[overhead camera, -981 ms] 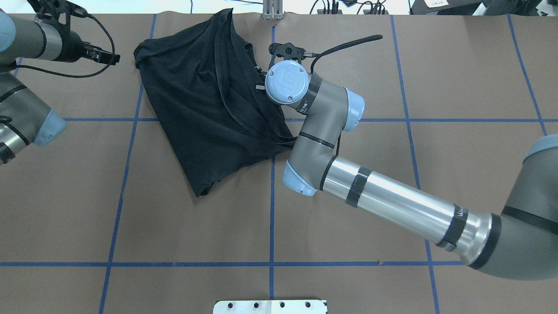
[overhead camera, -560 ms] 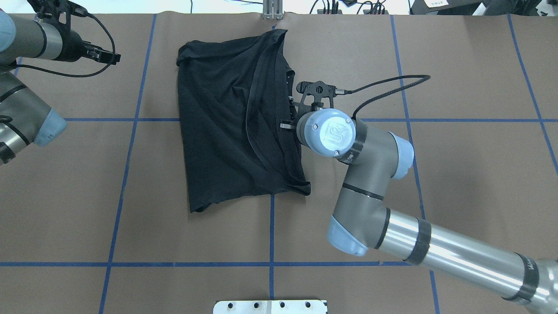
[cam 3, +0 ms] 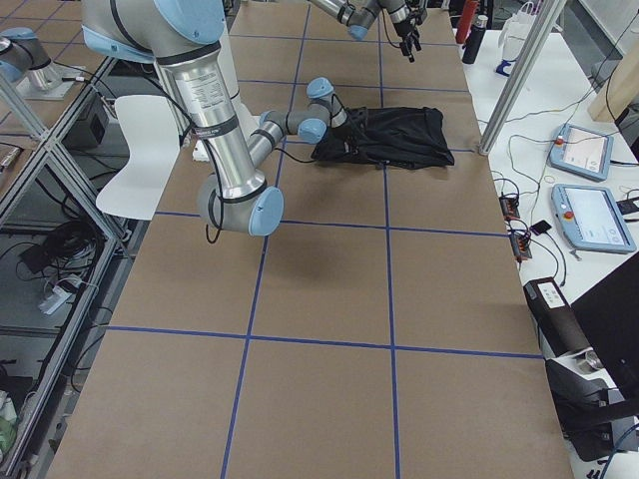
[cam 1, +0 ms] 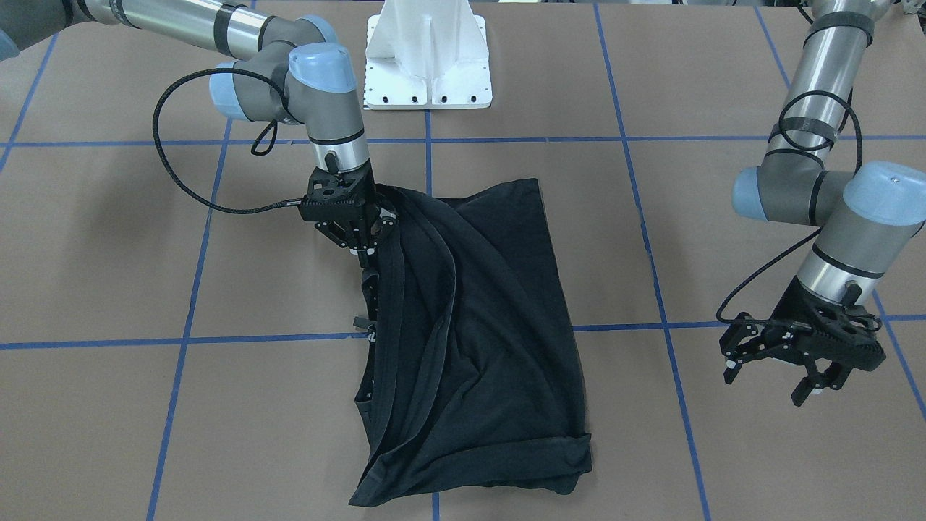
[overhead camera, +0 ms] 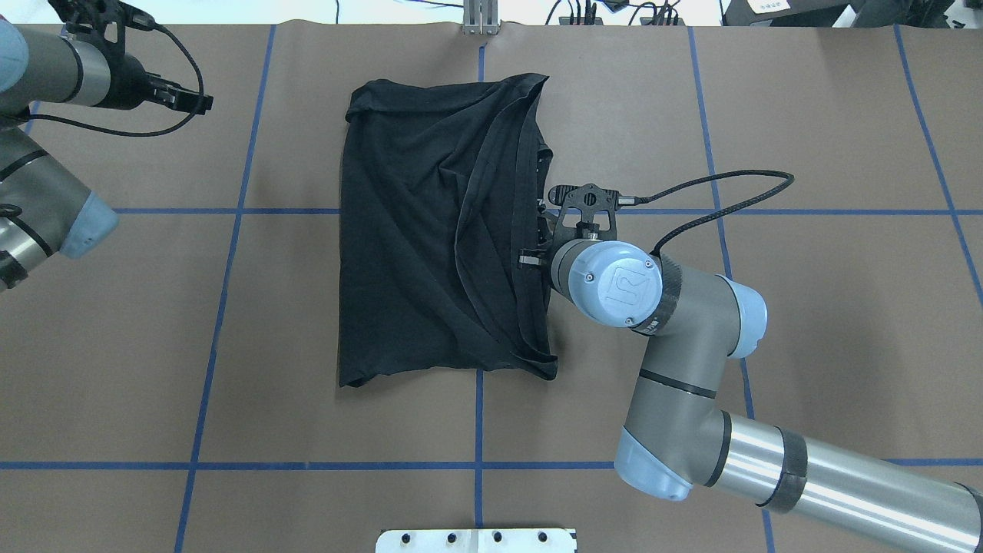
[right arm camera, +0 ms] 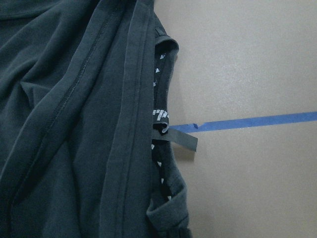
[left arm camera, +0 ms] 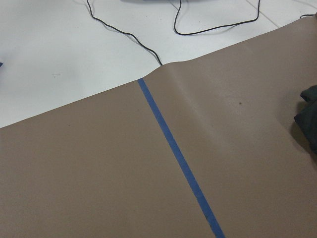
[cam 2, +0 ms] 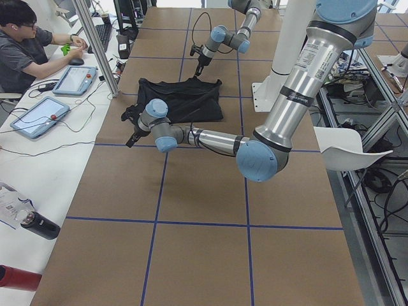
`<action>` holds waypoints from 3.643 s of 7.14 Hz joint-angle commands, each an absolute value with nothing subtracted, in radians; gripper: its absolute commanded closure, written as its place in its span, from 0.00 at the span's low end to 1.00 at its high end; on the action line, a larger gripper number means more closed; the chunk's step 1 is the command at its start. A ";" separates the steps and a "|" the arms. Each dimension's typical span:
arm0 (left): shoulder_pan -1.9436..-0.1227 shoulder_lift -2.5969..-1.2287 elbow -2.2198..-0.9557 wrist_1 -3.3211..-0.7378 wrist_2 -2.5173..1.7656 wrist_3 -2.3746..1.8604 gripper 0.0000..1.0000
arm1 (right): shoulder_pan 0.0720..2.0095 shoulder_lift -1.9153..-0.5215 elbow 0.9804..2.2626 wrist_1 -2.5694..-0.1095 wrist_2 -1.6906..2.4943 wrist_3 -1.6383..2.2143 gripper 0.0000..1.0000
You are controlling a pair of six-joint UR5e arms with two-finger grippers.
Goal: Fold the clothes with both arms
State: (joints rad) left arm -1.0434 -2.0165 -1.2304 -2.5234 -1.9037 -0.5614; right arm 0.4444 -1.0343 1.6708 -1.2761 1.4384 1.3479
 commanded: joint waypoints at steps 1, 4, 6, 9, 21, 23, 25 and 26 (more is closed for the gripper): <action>-1.042 -2.017 -1.230 -2.523 -1.904 -0.561 0.00 | 0.451 -1.037 1.683 -1.278 1.443 1.344 0.55; -1.042 -2.016 -1.230 -2.523 -1.904 -0.561 0.00 | 0.529 -0.920 1.715 -1.449 1.578 1.342 0.00; -1.043 -2.016 -1.230 -2.523 -1.904 -0.561 0.00 | 0.522 -0.666 1.427 -1.456 1.575 1.399 0.02; -1.043 -2.010 -1.230 -2.523 -1.904 -0.561 0.00 | 0.474 -0.595 1.282 -1.459 1.563 1.402 0.35; -1.042 -2.010 -1.230 -2.525 -1.904 -0.563 0.00 | 0.500 -0.702 1.396 -1.471 1.578 1.344 1.00; -1.042 -2.010 -1.232 -2.525 -1.905 -0.563 0.00 | 0.511 -0.939 1.621 -1.470 1.578 1.267 1.00; -1.042 -2.010 -1.232 -2.525 -1.905 -0.563 0.00 | 0.509 -0.989 1.641 -1.466 1.566 1.264 1.00; -1.042 -2.010 -1.232 -2.525 -1.905 -0.563 0.00 | 0.511 -1.002 1.641 -1.465 1.566 1.256 1.00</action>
State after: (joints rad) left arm -1.0416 -2.0095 -1.2318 -2.5249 -1.9049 -0.5630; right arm 0.5096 -0.9806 1.6349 -1.4665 1.5681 1.2640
